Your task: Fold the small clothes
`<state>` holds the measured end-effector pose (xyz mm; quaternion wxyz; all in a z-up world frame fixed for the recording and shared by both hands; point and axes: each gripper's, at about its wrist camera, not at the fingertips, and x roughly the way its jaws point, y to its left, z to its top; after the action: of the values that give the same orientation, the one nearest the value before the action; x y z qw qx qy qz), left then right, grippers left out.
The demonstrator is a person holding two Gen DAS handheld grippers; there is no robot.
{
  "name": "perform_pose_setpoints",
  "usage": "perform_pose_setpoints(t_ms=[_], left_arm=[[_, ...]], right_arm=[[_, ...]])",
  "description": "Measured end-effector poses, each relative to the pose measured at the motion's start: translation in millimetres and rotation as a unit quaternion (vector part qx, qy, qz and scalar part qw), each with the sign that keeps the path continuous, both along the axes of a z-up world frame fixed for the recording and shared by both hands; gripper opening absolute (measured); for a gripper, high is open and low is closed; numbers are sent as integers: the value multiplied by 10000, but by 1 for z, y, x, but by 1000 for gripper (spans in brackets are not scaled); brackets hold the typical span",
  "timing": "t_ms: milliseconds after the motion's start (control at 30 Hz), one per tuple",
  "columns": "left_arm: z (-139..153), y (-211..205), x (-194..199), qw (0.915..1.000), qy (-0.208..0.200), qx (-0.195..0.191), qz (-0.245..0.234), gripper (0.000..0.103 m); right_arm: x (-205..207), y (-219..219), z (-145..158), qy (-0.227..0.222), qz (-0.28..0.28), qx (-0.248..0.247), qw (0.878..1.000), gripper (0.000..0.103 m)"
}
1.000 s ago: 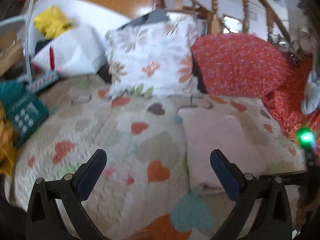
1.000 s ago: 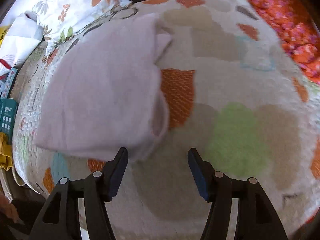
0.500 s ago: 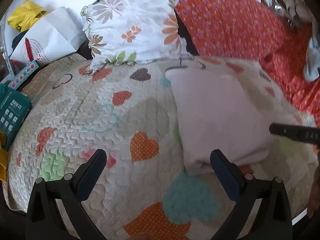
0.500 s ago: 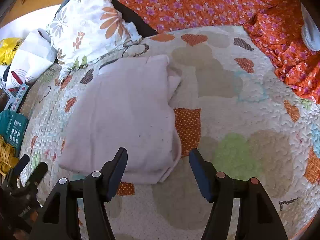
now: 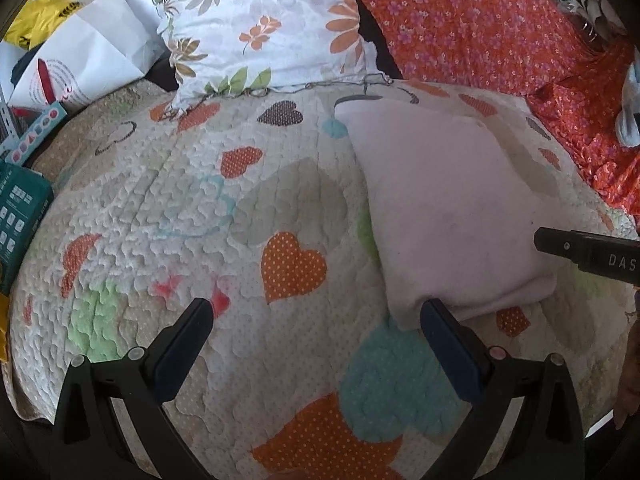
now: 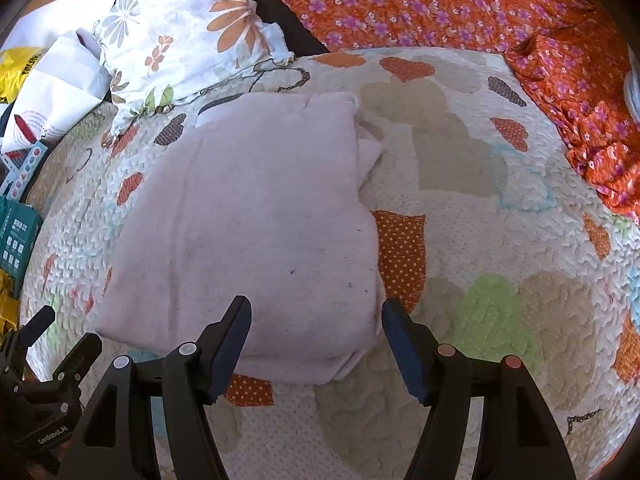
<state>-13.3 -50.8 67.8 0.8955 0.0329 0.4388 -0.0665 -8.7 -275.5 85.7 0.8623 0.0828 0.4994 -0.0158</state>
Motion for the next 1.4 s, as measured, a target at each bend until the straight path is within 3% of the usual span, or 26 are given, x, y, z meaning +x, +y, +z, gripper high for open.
perform_pose_setpoints(t_ms=[1400], left_arm=[[-13,6,6,9987,425,-298,-6,103]], right_arm=[[-8,27,3,-226,266,-835,9959,78]])
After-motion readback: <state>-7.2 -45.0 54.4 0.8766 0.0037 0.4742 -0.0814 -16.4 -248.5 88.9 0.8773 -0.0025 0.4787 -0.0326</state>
